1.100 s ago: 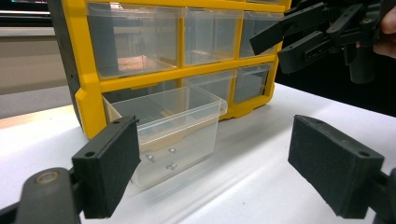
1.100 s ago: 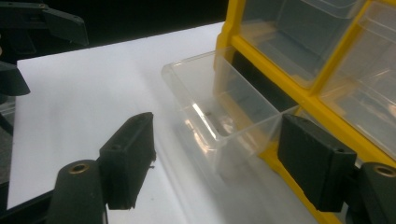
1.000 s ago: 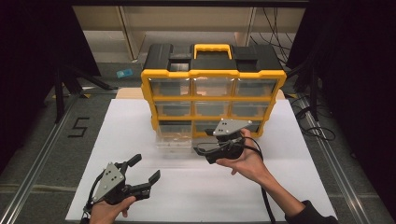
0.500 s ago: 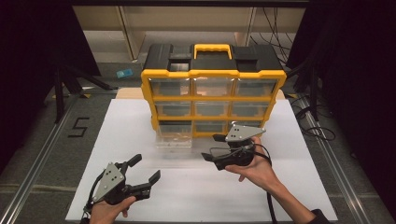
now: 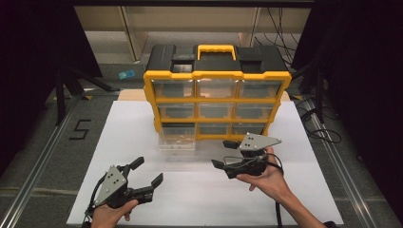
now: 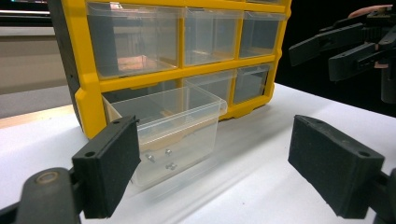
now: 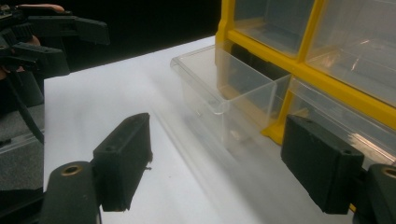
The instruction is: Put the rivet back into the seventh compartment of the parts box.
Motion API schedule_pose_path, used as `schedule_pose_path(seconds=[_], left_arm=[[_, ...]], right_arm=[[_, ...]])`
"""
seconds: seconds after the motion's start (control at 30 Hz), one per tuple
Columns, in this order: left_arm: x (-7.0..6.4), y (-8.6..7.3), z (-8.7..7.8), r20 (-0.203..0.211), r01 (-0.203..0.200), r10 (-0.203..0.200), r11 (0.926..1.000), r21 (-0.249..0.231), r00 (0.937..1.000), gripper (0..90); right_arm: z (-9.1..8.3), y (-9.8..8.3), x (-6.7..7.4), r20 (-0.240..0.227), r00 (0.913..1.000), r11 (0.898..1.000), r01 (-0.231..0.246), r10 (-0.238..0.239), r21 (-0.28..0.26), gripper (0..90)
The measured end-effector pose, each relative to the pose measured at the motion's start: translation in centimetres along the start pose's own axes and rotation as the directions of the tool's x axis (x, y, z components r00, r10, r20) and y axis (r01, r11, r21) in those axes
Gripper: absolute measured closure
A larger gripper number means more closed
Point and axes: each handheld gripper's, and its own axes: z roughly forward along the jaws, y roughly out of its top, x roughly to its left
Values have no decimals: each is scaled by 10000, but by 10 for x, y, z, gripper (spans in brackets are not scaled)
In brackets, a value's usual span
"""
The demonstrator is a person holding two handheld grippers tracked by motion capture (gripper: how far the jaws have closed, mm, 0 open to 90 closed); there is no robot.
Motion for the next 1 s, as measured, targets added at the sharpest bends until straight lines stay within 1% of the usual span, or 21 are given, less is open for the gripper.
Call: schedule_pose_path(seconds=[0.03,0.07,0.2,0.23,0.27,0.3,0.37,0.4,0.47,0.5,0.6,0.63,0.67,0.7,0.77,0.8,0.83,0.87,0.93,0.97,1.0], left_arm=[[0,0,0,6,7,-7,10000,-1,10000,163],[0,0,0,23,-17,17,10000,11,10000,163],[0,0,0,4,-46,46,10000,-11,10000,163],[0,0,0,9,-74,74,10000,-12,10000,163],[0,0,0,26,-100,100,9999,0,9999,162],[-1,0,1,40,-102,102,9999,12,9999,162],[-1,0,1,98,-111,110,9999,12,9999,162],[-1,0,1,100,-110,109,9999,14,9999,162],[-1,0,1,101,-111,111,9999,15,9999,162],[-1,0,1,106,-114,114,9999,21,9999,162],[-2,-1,1,132,-134,133,9999,29,9998,162],[-2,-1,1,140,-148,148,9999,40,9998,162],[-3,-1,1,149,-144,144,9999,41,9998,162],[-3,-1,1,158,-157,157,9999,41,9998,162],[-2,-1,1,146,-138,137,9999,45,9998,162],[-2,-1,1,143,-133,132,9999,43,9998,162],[-2,-1,1,145,-130,129,9999,37,9998,162],[-2,-1,1,149,-126,125,9999,40,9998,162],[-3,-1,0,158,-153,152,9999,55,9998,162],[-3,-1,0,161,-130,129,9999,51,9998,162],[-2,-1,0,157,-119,118,9999,52,9998,162]], right_arm=[[-2,-1,0,-20,10000,10000,-56,56,51,252],[-2,-3,0,-81,10000,10000,-39,39,-14,251],[-7,-9,-1,39,10000,10000,-27,27,76,246],[-8,-10,0,-45,9999,10000,-95,95,28,247],[-9,-12,0,77,10000,10000,-47,48,-72,247],[-11,-13,1,96,9998,9999,-145,145,-66,246],[-13,-15,1,161,9998,9999,-110,112,-107,250],[-14,-16,2,296,9995,9998,-70,76,-187,252],[-15,-18,3,192,9997,9999,-122,124,-117,252],[-16,-20,3,294,9995,9998,-113,117,-137,252],[-17,-24,5,237,9997,9999,-97,98,-38,252],[-16,-25,6,291,9995,9998,-150,154,-138,251],[-18,-26,7,165,9995,9996,-282,282,-14,250],[-18,-27,6,235,9996,9998,-145,148,-130,250],[-20,-29,8,289,9992,9994,-280,286,-226,245],[-21,-30,8,273,9994,9994,-218,225,-261,244],[-23,-30,9,298,9990,9993,-334,339,-188,242],[-24,-31,8,344,9990,9991,-278,289,-310,237],[-25,-32,9,319,9987,9985,-389,402,-383,235],[-26,-32,9,382,9988,9984,-278,297,-498,234],[-27,-33,10,366,9985,9980,-395,414,-492,232]])
